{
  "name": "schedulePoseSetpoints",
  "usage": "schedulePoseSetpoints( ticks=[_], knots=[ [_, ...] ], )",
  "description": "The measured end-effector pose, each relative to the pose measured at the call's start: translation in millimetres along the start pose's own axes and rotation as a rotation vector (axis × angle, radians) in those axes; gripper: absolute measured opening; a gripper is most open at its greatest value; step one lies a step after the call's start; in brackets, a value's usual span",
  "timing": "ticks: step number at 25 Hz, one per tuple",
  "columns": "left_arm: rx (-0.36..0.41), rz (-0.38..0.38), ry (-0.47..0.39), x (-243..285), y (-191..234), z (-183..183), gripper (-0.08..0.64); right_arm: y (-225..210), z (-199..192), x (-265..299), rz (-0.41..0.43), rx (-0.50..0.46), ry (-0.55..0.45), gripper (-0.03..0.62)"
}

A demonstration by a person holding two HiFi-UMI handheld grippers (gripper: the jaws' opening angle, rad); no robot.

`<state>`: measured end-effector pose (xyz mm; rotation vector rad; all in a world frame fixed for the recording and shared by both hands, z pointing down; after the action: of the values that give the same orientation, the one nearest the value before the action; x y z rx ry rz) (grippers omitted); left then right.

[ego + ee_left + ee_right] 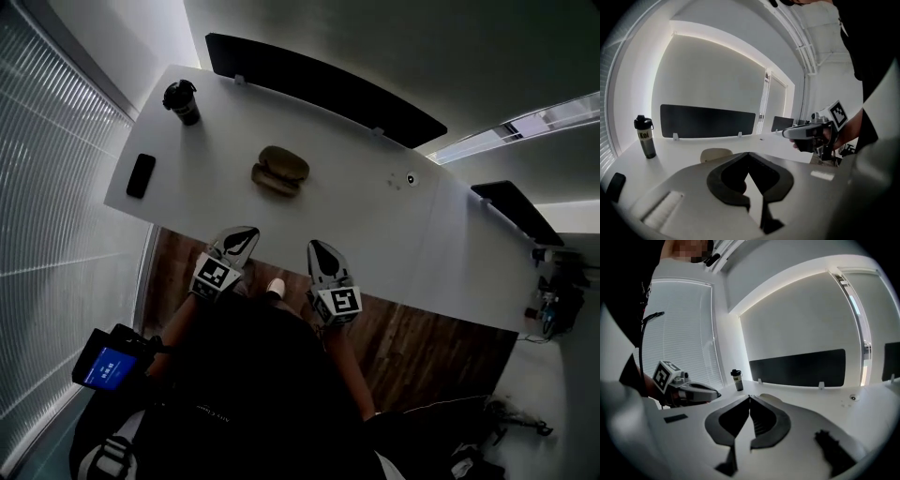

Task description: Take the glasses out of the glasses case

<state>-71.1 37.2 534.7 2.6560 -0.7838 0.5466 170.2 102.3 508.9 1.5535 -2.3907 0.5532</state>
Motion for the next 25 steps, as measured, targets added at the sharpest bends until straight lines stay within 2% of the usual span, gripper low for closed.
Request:
schedulePoseSetpoints(
  ticks=[4,8,12,19,25],
  knots=[
    [-0.007,-0.052,0.037,31,43,10,0.008,2,17,28,-0.04,-0.01,0.036,0.009],
    [0.04,-0.122,0.043,51,76,8,0.008,3,24,58,-0.098,-0.036,0.058,0.009],
    [0.094,-0.18,0.083,65,103,5,0.008,5,35,93,-0.125,-0.066,0.092,0.009],
    [0.098,-0.179,0.201,97,134,-9,0.008,-1,51,140,-0.087,-0.141,0.102,0.009],
    [0.121,-0.17,0.259,138,146,-20,0.008,-14,27,176,-0.018,-0.241,0.195,0.009]
  ],
)
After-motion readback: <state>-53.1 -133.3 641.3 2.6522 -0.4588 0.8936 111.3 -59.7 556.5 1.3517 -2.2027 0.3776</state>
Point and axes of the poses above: the fingertips, and each gripper's own axes: x forward along the fingers, y to its left, z out of its top, the point moved 10 cm from there along -x, backward along the fingers, and after that the axes turned 3 degrees about y, right-handed, at the moved point
